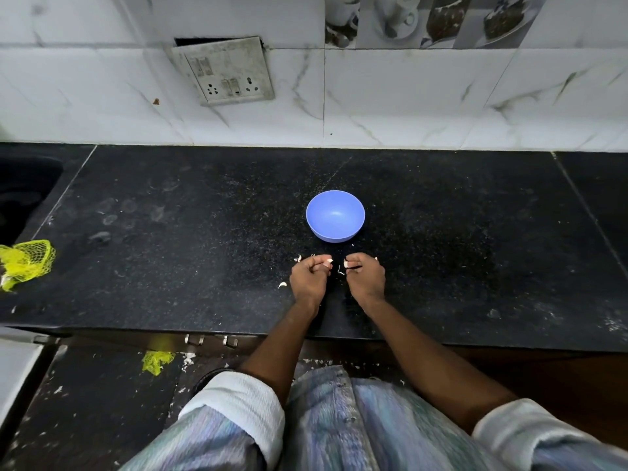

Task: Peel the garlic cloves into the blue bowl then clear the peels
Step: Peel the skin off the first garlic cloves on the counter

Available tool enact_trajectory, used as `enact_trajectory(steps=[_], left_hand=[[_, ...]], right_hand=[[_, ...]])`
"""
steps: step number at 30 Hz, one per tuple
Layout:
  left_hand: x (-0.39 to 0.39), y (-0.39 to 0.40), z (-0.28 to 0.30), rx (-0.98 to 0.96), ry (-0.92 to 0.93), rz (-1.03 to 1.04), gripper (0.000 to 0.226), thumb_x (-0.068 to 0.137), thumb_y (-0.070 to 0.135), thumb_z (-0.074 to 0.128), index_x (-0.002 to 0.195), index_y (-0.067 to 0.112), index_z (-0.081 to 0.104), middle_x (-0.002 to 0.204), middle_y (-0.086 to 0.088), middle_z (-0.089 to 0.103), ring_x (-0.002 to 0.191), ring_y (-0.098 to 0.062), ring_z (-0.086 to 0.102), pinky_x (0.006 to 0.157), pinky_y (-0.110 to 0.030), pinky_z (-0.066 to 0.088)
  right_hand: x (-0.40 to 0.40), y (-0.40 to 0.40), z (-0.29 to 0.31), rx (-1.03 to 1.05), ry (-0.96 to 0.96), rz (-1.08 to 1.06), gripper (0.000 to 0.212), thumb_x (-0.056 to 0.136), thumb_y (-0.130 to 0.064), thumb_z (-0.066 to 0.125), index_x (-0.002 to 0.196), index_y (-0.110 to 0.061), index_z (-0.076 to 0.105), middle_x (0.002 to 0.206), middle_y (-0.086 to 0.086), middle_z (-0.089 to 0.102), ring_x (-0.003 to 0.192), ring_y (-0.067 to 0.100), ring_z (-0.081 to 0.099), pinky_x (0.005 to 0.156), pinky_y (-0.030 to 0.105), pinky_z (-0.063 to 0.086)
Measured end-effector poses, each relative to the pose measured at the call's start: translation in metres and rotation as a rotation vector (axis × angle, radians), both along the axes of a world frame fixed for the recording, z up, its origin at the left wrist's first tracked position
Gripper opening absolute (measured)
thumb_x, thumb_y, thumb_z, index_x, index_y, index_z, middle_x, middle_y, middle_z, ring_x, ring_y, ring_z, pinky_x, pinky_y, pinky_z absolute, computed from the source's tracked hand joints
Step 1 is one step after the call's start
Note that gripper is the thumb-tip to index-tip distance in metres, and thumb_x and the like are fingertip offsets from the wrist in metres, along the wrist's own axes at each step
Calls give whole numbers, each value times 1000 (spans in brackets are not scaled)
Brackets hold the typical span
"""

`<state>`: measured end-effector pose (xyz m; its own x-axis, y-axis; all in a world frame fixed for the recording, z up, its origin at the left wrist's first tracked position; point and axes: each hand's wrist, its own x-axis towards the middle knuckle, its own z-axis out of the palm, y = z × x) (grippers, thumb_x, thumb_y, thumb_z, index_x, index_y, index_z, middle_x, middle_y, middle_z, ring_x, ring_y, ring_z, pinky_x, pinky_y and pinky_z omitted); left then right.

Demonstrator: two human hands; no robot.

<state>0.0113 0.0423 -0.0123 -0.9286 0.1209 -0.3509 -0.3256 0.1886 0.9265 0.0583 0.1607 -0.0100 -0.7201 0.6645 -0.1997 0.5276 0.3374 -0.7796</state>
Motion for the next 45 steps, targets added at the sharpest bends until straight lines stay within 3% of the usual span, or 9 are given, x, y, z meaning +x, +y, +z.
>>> enact_trajectory(steps=[5, 9, 17, 25, 29, 33, 38, 41, 45], left_hand=[[1, 0, 0, -39, 30, -30, 26, 92, 5, 71, 89, 29, 80, 81, 4, 79, 67, -4, 65, 74, -29, 57], [1, -2, -2, -54, 22, -32, 23, 91, 6, 71, 90, 27, 81, 77, 2, 78, 64, -7, 62, 74, -31, 56], [-4, -15, -3, -72, -2, 138, 20, 93, 5, 71, 95, 22, 81, 87, 0, 80, 79, -14, 74, 87, -38, 63], [5, -16, 4, -54, 39, 83, 15, 94, 7, 71, 102, 14, 81, 87, 1, 79, 79, -12, 71, 88, -34, 61], [4, -15, -1, -66, 44, 65, 16, 94, 8, 73, 95, 22, 81, 85, 1, 79, 75, -11, 70, 87, -38, 62], [3, -15, -9, -56, 16, -12, 29, 92, 6, 64, 93, 31, 80, 86, 1, 79, 78, -12, 70, 90, -45, 62], [2, -11, -8, -93, 40, -130, 41, 94, 4, 58, 94, 38, 82, 86, 7, 78, 76, -9, 68, 86, -42, 63], [2, -10, -6, -114, 40, -127, 35, 93, 5, 61, 92, 34, 81, 85, -2, 79, 74, -12, 67, 83, -43, 62], [0, -9, -7, -82, 22, -112, 29, 92, 7, 64, 92, 30, 80, 79, -3, 77, 70, -11, 64, 81, -41, 61]], right_hand=[[4, 1, -4, 162, -131, 175, 33, 90, -2, 69, 120, -15, 74, 119, 10, 61, 108, 26, 64, 99, 38, 52], [8, -4, -7, 213, -146, 184, 20, 87, -1, 73, 91, -21, 76, 107, 5, 64, 95, 24, 67, 89, 39, 56], [11, -10, -7, 150, -65, 349, 16, 76, -14, 85, 76, -25, 73, 84, -8, 62, 70, 5, 62, 70, 24, 50], [9, -9, -14, 263, -187, 423, 31, 85, 7, 59, 76, -20, 72, 89, 0, 64, 82, 22, 65, 78, 36, 54], [11, -4, -16, -92, -13, 139, 25, 91, 5, 60, 78, -13, 72, 72, -1, 70, 66, 14, 69, 69, 36, 63], [9, -4, -3, -591, 140, -88, 15, 97, 6, 61, 88, -2, 71, 83, 13, 71, 72, 19, 68, 67, 25, 61], [6, -3, 7, -780, 183, -94, 10, 94, 8, 66, 102, 5, 72, 96, 20, 74, 86, 22, 73, 77, 24, 62], [5, 0, 11, -677, 129, -123, 11, 87, 5, 72, 95, -1, 76, 88, 13, 78, 78, 20, 73, 77, 29, 63], [2, 7, 10, -188, 22, -230, 20, 82, -2, 70, 78, -19, 79, 70, -3, 75, 68, 14, 73, 75, 31, 62]])
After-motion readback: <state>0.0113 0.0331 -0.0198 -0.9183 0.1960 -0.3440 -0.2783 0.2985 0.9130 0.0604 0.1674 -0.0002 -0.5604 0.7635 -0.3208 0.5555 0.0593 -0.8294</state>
